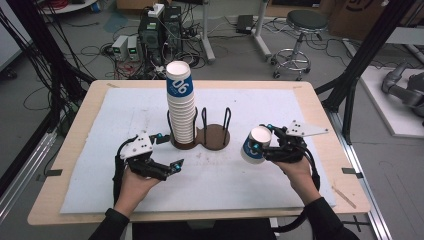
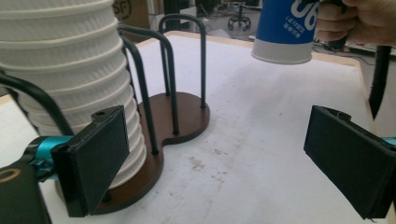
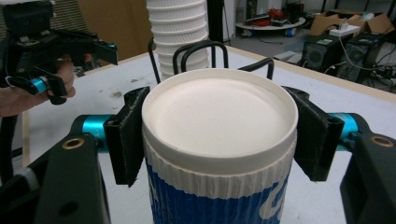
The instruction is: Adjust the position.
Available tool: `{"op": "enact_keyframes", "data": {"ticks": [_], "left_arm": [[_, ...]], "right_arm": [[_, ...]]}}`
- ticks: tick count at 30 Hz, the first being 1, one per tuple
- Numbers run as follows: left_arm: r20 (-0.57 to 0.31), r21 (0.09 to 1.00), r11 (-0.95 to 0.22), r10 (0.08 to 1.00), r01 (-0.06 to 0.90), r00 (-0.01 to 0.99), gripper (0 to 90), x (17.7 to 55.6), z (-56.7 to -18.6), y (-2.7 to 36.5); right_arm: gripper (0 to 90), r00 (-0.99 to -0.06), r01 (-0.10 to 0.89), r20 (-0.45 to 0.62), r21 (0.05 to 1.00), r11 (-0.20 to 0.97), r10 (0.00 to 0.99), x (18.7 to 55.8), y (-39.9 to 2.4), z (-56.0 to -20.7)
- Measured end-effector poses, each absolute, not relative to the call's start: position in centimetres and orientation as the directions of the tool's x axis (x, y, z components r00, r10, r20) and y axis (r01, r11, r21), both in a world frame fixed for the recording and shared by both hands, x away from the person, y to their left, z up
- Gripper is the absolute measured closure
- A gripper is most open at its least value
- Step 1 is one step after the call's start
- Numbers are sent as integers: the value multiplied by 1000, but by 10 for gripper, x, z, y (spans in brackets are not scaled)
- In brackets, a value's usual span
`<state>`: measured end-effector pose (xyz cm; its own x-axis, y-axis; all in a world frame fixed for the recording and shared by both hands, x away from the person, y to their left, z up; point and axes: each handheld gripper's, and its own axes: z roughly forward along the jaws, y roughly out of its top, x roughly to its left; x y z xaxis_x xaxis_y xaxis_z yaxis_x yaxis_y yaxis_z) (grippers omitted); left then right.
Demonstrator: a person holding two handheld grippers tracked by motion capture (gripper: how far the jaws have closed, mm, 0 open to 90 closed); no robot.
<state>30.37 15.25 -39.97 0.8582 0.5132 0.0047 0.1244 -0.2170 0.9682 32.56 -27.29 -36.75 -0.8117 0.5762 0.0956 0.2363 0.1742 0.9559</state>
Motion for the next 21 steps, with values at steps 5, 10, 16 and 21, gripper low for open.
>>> {"op": "enact_keyframes", "data": {"ticks": [5,10,16,21], "left_arm": [[15,966,-233,484,113,875,66,300,-399,144],[9,965,-238,446,108,895,67,300,-399,132],[-5,964,-242,380,105,925,66,300,-403,113],[-23,964,-244,324,107,946,66,300,-406,97]], "right_arm": [[298,-834,219,86,958,184,545,322,-268,-365],[298,-858,208,84,959,195,507,320,-261,-365],[298,-881,192,76,959,207,467,316,-252,-364],[298,-902,177,70,960,217,426,311,-245,-363]]}}
